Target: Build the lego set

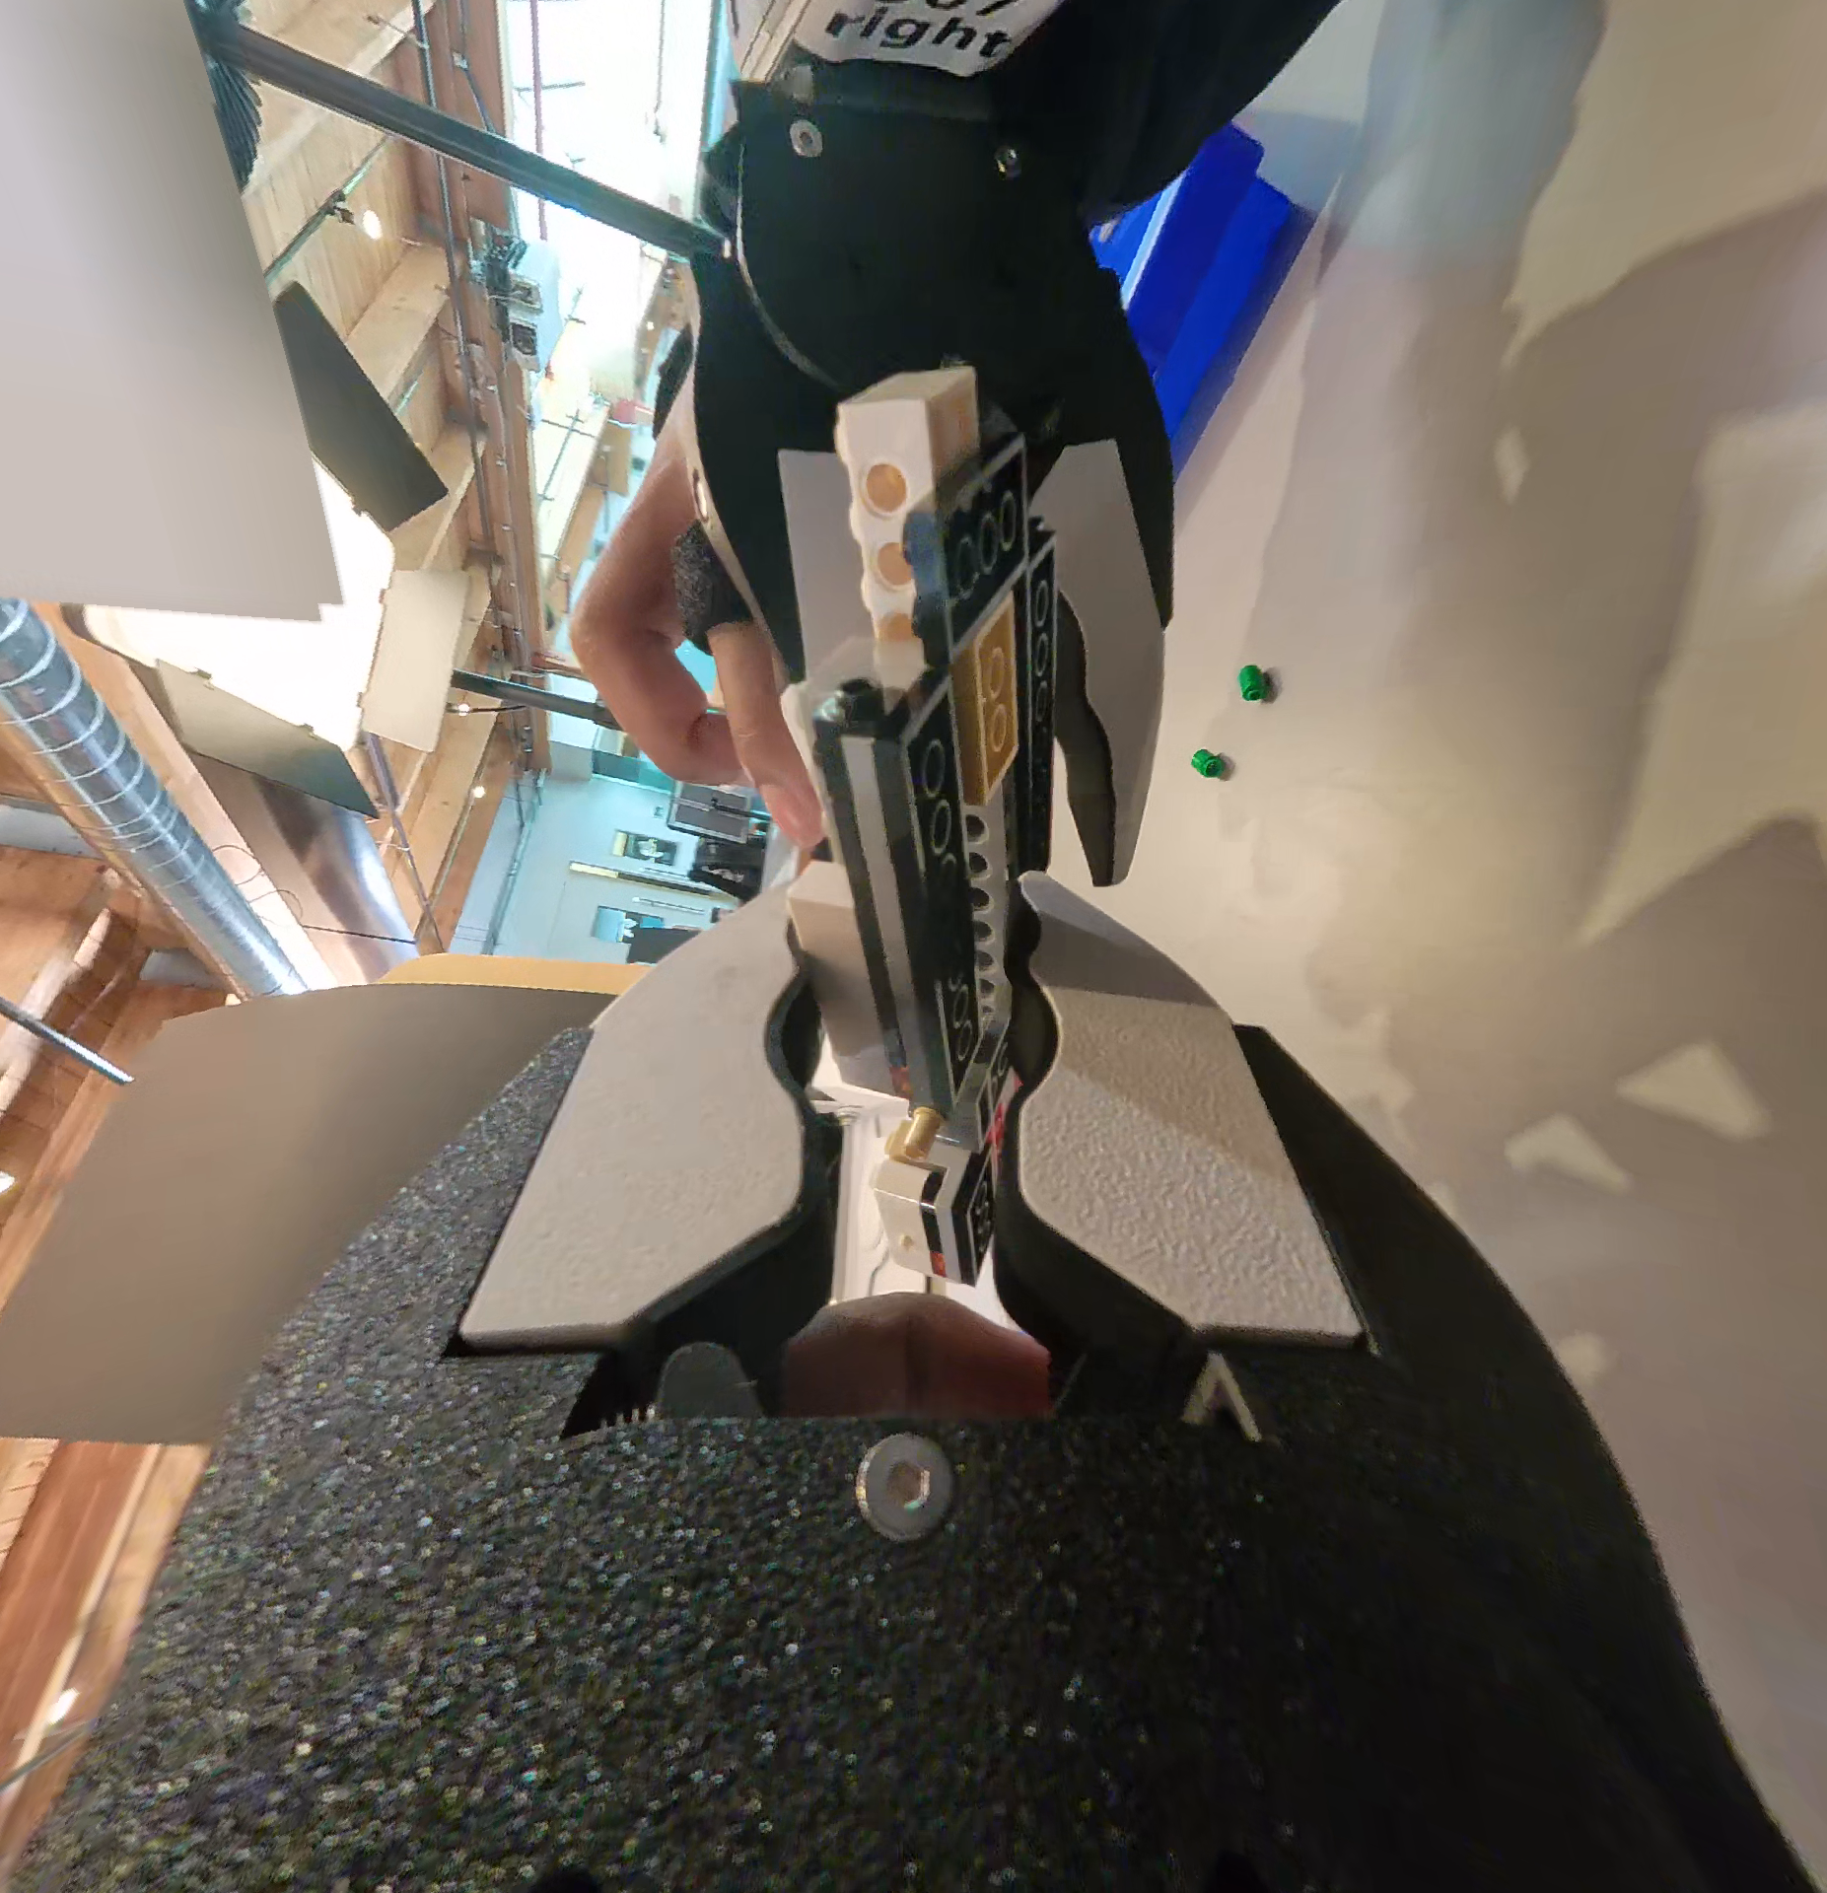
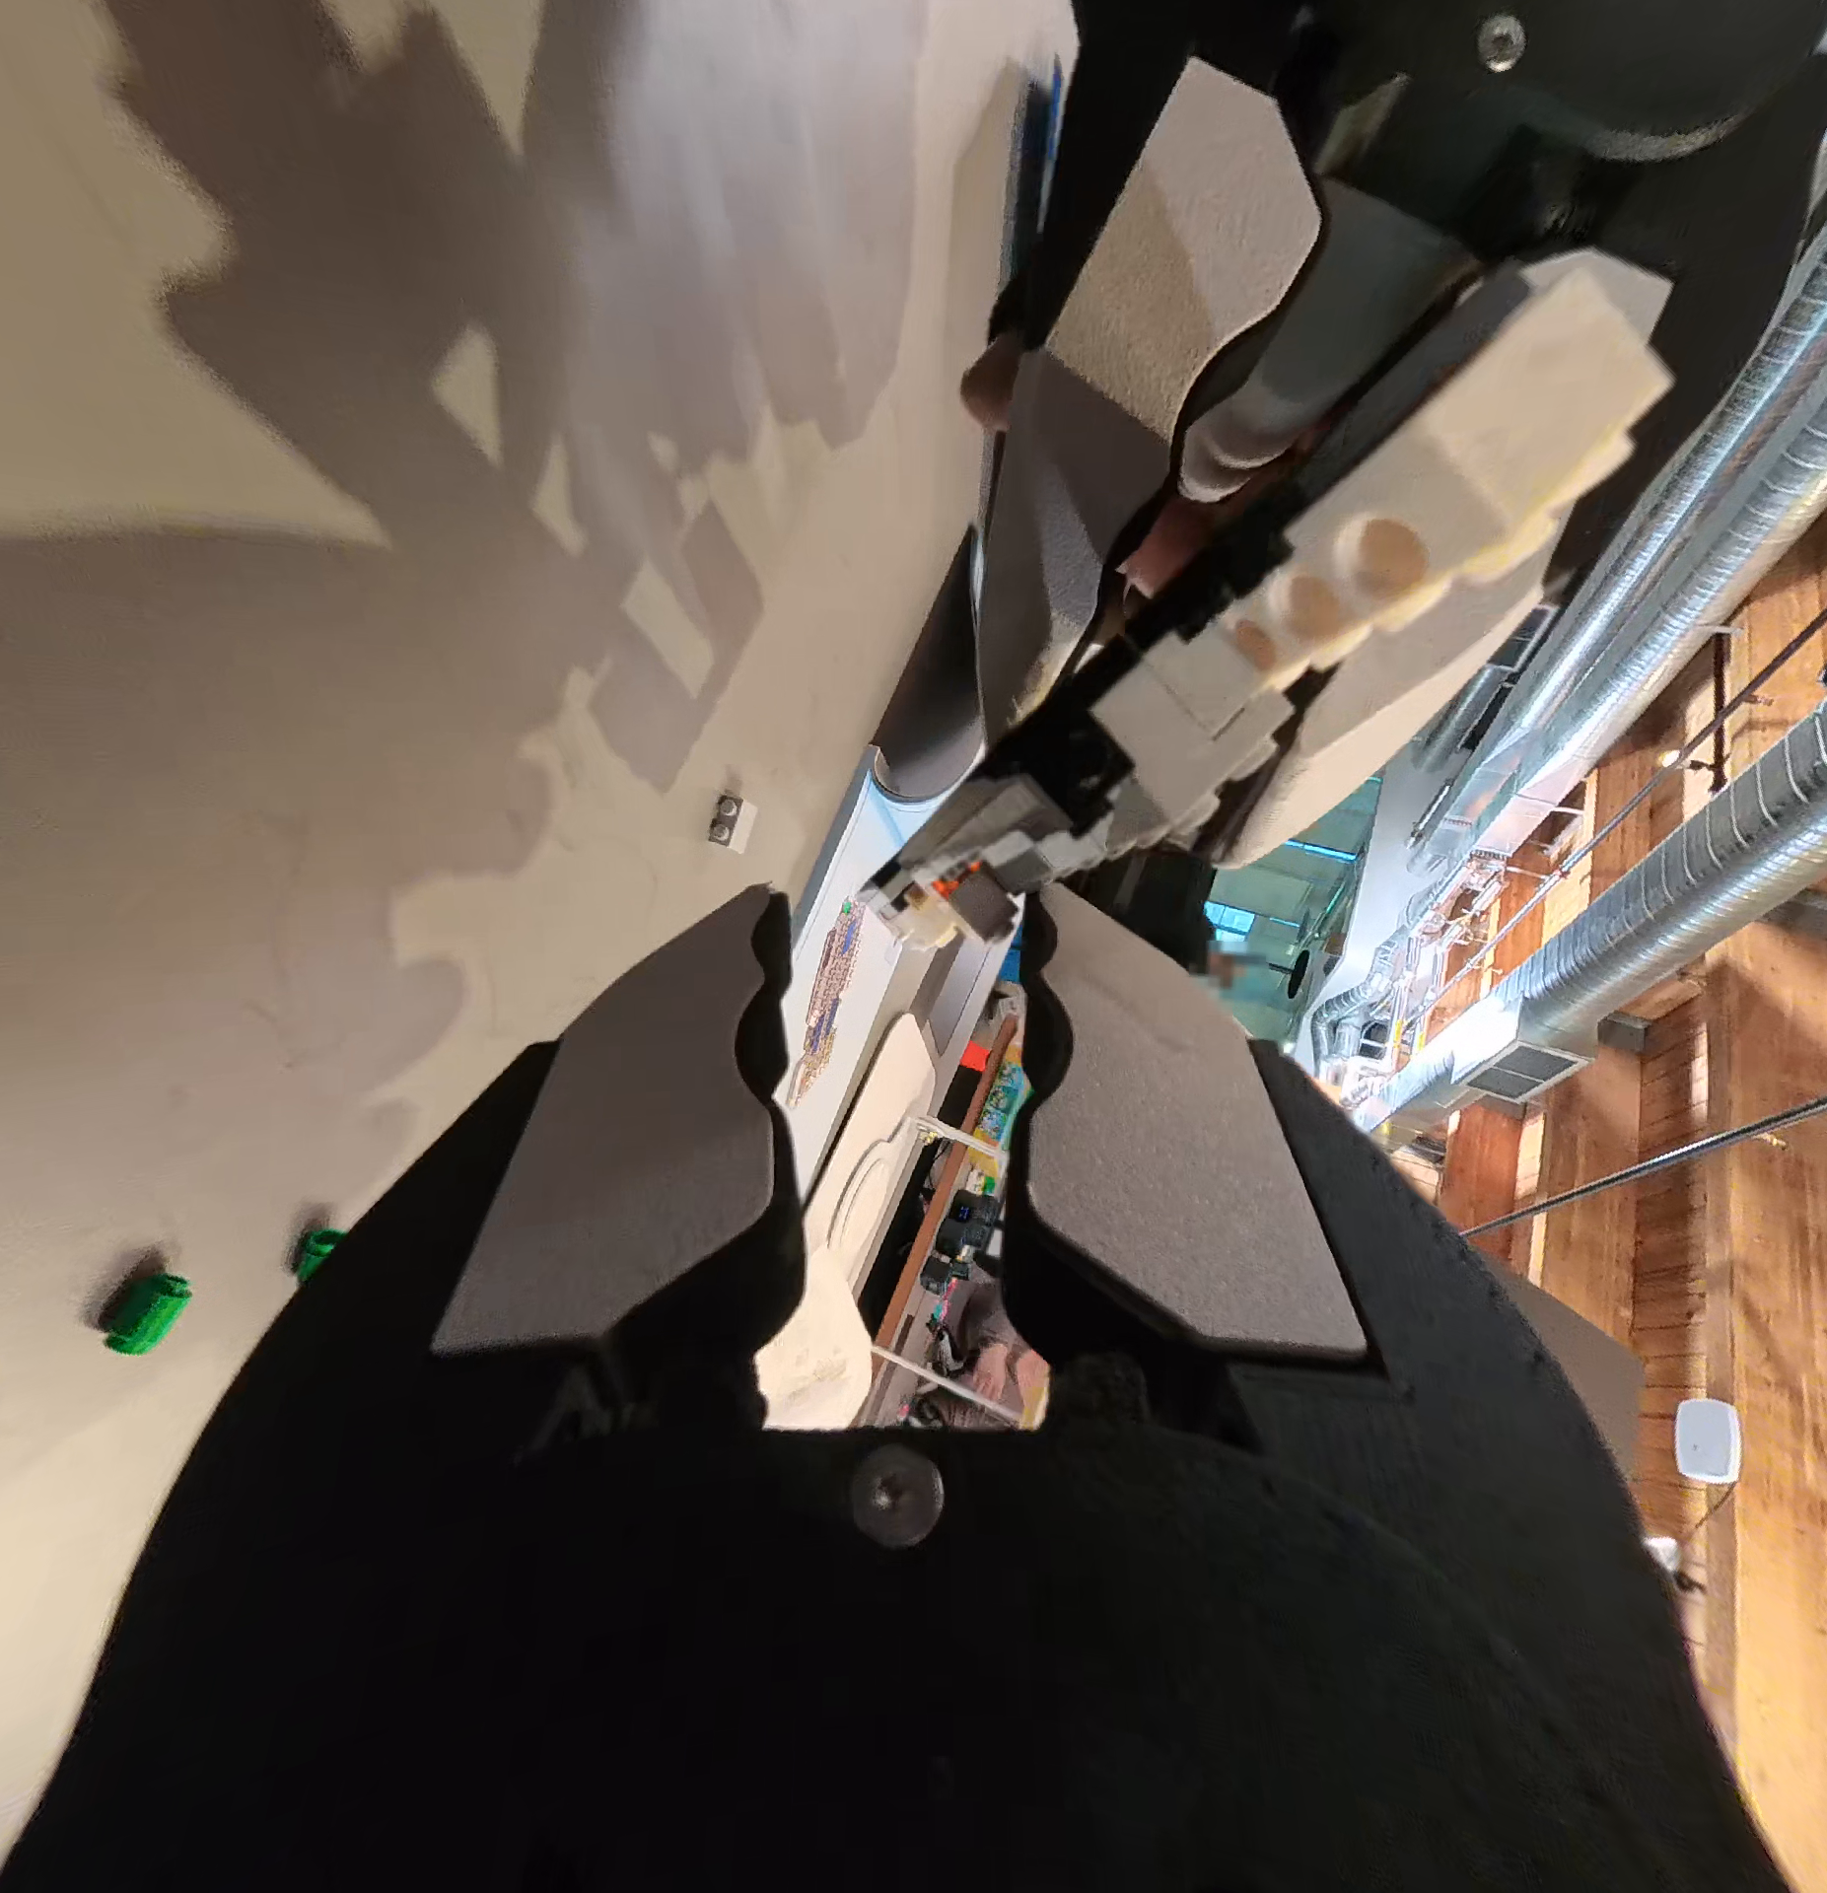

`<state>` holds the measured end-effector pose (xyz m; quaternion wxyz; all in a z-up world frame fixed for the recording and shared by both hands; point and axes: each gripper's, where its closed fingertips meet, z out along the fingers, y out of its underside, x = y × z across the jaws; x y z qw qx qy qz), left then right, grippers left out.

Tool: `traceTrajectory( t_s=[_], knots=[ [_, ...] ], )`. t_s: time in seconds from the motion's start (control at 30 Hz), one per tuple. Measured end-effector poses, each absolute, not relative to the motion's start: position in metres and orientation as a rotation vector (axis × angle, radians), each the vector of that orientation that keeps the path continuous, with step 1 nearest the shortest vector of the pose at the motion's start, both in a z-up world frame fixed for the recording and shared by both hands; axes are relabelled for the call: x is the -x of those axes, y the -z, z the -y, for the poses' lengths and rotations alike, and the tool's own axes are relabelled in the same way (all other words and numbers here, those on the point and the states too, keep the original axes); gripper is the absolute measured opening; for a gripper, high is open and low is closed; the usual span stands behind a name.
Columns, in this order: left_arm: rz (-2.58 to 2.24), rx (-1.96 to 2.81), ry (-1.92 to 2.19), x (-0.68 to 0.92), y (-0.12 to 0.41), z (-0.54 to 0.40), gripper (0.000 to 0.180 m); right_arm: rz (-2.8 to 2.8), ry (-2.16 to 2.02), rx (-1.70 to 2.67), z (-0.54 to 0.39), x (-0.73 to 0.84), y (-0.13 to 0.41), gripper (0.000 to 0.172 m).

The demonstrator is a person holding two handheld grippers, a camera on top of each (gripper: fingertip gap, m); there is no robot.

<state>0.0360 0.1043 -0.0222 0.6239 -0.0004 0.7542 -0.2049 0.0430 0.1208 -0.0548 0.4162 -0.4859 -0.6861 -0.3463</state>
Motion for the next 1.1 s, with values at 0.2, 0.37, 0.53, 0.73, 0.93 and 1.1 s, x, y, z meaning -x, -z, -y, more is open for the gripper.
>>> traceTrajectory(
  t_s=[0.2,0.37,0.53,0.73,0.93,1.1],
  knots=[
    [-1.792,0.005,0.51,-0.032,0.027,-0.101,0.025,1.69,0.755,1.259,-0.118,-0.038,0.052,0.043],
    [-1.791,0.007,0.496,-0.037,0.031,-0.101,0.026,1.705,0.721,1.274,-0.116,-0.033,0.056,0.043],
    [-1.737,0.027,0.484,-0.042,0.027,-0.104,0.03,1.692,0.712,1.312,-0.119,-0.038,0.06,0.041],
    [-1.735,0.039,0.453,-0.045,0.03,-0.107,0.031,1.659,0.752,1.313,-0.125,-0.04,0.06,0.032],
    [-1.661,0.045,0.447,-0.045,0.02,-0.11,0.031,1.58,0.729,1.332,-0.128,-0.042,0.05,0.036],
    [-1.559,0.081,0.458,-0.046,0.006,-0.118,0.031,1.464,0.609,1.367,-0.128,-0.043,0.038,0.046]
  ],
)
